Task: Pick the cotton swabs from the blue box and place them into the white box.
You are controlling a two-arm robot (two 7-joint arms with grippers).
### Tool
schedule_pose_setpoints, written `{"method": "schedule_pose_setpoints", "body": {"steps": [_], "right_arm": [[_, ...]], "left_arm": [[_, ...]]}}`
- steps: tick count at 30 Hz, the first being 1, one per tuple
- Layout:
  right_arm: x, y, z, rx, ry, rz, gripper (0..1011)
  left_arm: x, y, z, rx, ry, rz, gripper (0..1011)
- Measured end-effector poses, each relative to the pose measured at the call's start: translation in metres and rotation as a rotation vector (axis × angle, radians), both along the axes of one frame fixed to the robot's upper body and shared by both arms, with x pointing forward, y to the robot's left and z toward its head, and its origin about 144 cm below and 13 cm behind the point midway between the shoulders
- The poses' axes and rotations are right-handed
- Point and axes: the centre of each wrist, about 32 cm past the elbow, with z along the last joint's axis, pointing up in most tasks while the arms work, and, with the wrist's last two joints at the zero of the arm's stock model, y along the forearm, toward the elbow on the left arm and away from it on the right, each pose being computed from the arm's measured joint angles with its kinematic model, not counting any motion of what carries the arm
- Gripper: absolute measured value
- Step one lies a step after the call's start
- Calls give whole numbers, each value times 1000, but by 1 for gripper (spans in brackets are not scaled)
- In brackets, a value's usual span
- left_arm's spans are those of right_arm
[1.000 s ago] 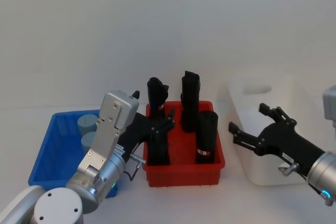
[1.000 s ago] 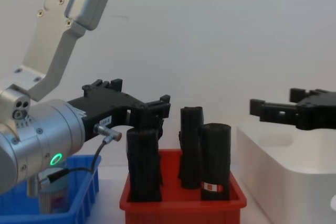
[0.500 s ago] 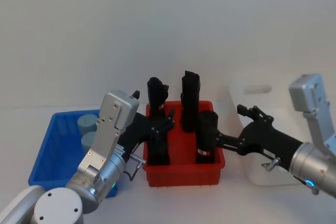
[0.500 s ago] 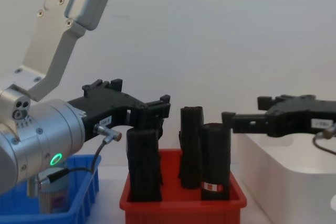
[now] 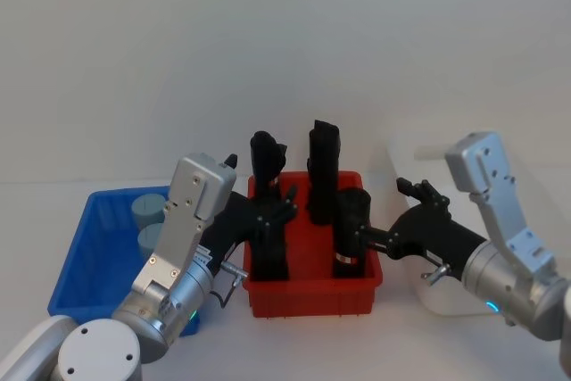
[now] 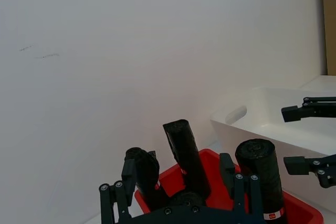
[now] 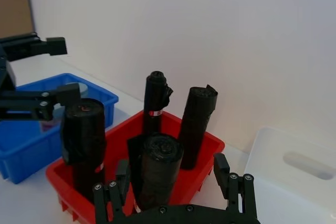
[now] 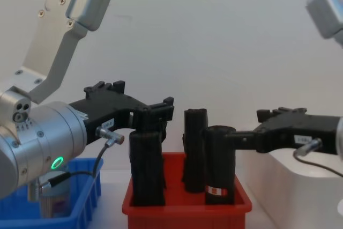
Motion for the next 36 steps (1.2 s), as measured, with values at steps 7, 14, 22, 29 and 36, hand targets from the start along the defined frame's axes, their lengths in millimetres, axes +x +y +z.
{"method": "schedule_pose_setpoints", "body": {"steps": [7, 14, 22, 29, 36], "right_arm": [[3, 12, -7, -19, 5, -47, 1002], [6, 23, -9, -28, 40, -68, 1002], [11, 34, -11, -22, 94, -92, 1002], [17, 41, -14, -13, 126, -116, 1002], [23, 48, -15, -2, 149, -125, 1002]], "left_arm": [[0, 0, 0, 0, 0, 0, 999], [0, 0, 0, 0, 0, 0, 1000], [0, 0, 0, 0, 0, 0, 1000], [0, 0, 0, 0, 0, 0, 999], [0, 0, 0, 0, 0, 0, 1000]]}}
